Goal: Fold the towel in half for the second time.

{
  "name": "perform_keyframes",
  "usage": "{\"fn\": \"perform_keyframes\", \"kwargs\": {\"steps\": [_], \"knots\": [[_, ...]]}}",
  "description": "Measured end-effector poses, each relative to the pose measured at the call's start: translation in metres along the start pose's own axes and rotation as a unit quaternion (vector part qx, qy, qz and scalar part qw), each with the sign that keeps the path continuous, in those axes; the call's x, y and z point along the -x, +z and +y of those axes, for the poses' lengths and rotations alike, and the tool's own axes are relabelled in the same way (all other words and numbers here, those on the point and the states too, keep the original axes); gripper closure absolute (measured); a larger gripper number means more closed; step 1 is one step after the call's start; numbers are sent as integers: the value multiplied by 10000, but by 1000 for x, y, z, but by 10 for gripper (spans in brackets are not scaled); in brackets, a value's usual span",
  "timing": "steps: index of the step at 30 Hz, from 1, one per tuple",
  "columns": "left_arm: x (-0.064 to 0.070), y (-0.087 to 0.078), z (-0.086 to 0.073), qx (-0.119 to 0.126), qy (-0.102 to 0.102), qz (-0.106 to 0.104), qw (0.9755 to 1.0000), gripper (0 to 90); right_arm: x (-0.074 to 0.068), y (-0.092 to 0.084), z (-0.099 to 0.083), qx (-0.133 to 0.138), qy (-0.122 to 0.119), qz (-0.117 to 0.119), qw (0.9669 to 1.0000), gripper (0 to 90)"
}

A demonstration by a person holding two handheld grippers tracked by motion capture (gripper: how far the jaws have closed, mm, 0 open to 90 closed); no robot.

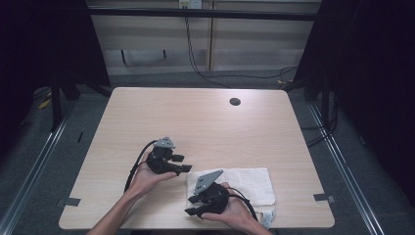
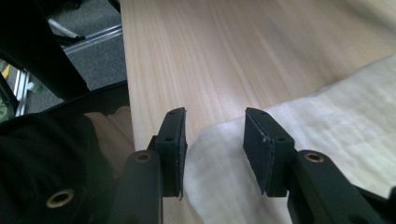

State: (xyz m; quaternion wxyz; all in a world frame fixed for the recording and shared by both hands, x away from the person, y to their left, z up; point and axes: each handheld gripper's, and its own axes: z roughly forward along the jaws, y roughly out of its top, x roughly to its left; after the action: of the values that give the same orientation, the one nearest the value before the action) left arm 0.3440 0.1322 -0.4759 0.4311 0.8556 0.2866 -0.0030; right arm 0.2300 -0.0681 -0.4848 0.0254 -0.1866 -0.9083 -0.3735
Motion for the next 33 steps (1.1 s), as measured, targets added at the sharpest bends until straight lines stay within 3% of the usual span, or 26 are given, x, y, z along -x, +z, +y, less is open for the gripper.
{"fn": "perform_keyframes", "kwargs": {"steps": [4, 5, 6, 11, 13, 19, 23, 27, 33], "knots": [[0, -3, -1, 35, 16, 80, 10000, 425, -3, 9, -4, -70, -134, -20, 9999, 587], [0, -2, -1, 7, 42, 93, 9999, 418, -4, 11, -6, 98, -202, 21, 9997, 600], [0, -2, -1, -4, 35, 88, 10000, 413, -4, 12, -8, 187, -302, -9, 9994, 645], [2, -1, -4, -100, 82, 81, 9999, 408, -7, 12, -7, 133, -491, -249, 9984, 712], [2, -1, -5, -124, 74, 72, 9999, 408, -7, 12, -6, 74, -520, -380, 9979, 797], [3, 1, -6, -211, 224, 8, 9995, 481, -6, 12, -7, 142, -468, -432, 9979, 821], [7, 7, -8, -377, 342, -179, 9985, 518, -4, 12, -8, 184, -377, -362, 9985, 826], [11, 13, -13, -413, 312, -331, 9981, 534, -4, 12, -7, 158, -346, -389, 9985, 826], [14, 21, -15, -638, 453, -355, 9963, 570, -4, 12, -7, 154, -267, -342, 9989, 825]]}}
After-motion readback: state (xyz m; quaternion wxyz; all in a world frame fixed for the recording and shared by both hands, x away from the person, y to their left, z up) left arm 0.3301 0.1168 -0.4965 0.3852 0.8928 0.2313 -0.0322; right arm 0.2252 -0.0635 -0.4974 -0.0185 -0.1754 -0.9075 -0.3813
